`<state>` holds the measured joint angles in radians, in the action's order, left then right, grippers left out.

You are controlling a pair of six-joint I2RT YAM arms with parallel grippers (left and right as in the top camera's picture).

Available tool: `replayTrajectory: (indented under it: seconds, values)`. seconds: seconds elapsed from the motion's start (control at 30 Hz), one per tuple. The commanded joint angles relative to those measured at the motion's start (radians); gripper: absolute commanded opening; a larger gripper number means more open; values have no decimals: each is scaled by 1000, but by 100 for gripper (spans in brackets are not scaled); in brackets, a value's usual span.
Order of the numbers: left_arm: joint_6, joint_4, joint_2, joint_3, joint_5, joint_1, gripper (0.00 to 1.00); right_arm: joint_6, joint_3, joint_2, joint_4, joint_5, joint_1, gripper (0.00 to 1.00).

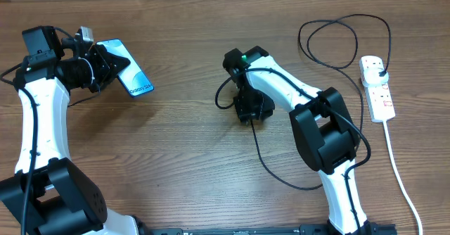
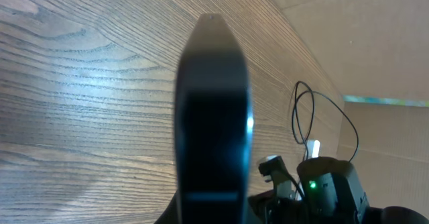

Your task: Plug charger to phone and switch on socket

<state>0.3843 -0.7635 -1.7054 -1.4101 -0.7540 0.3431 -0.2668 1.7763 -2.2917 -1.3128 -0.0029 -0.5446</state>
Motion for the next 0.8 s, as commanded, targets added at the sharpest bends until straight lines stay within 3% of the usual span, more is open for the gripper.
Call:
replayTrajectory:
  seconds: [0.0,0.07,0.23,0.4,0.63,0.77]
  values:
    - [-26,4,41,-14,-21,10,4,-13,-7,6,41,-44,28,41]
    - [-26,4,41,-14,-21,10,4,-13,-7,6,50,-44,40,34]
    - [-26,5,41,-14,-21,10,4,-13,-8,6,65,-44,52,30]
    - [-26,4,41,-14,-21,10,4,-13,-8,6,59,-47,48,16]
    - [-26,4,41,-14,-22,10,4,-16,-10,6,68,-52,40,21]
    - [-26,4,41,-14,-21,10,4,-18,-29,6,101,-72,40,18]
